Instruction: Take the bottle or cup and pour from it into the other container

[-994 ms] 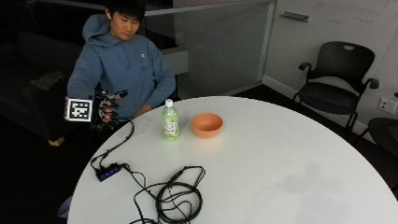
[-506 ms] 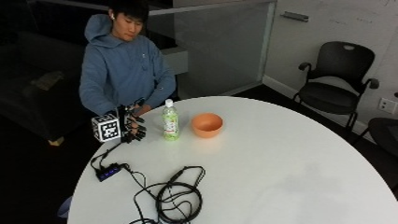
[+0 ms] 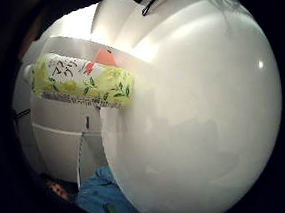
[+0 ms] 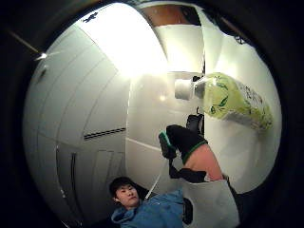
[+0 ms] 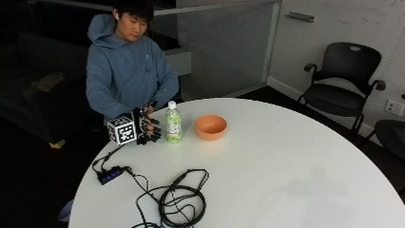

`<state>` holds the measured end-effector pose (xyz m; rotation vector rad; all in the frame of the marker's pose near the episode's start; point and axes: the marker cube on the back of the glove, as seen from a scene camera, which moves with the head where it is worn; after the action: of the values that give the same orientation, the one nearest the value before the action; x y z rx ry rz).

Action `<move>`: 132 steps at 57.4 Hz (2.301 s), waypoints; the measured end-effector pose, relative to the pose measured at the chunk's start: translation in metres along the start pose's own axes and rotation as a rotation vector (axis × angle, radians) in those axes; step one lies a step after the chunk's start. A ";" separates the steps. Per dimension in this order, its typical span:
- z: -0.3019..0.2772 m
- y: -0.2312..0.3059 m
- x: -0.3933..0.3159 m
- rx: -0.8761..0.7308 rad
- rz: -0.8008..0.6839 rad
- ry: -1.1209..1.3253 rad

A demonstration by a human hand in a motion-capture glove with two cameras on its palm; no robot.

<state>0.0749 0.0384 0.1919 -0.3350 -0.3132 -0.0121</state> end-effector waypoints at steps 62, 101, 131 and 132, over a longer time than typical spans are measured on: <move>0.054 -0.030 -0.047 -0.028 -0.057 0.116; 0.084 -0.057 -0.026 0.292 -0.052 0.173; 0.137 -0.101 -0.065 0.103 -0.126 0.710; 0.140 -0.103 -0.068 0.076 -0.124 0.748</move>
<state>-0.0379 -0.0163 0.3300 -0.2151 0.4068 -0.2418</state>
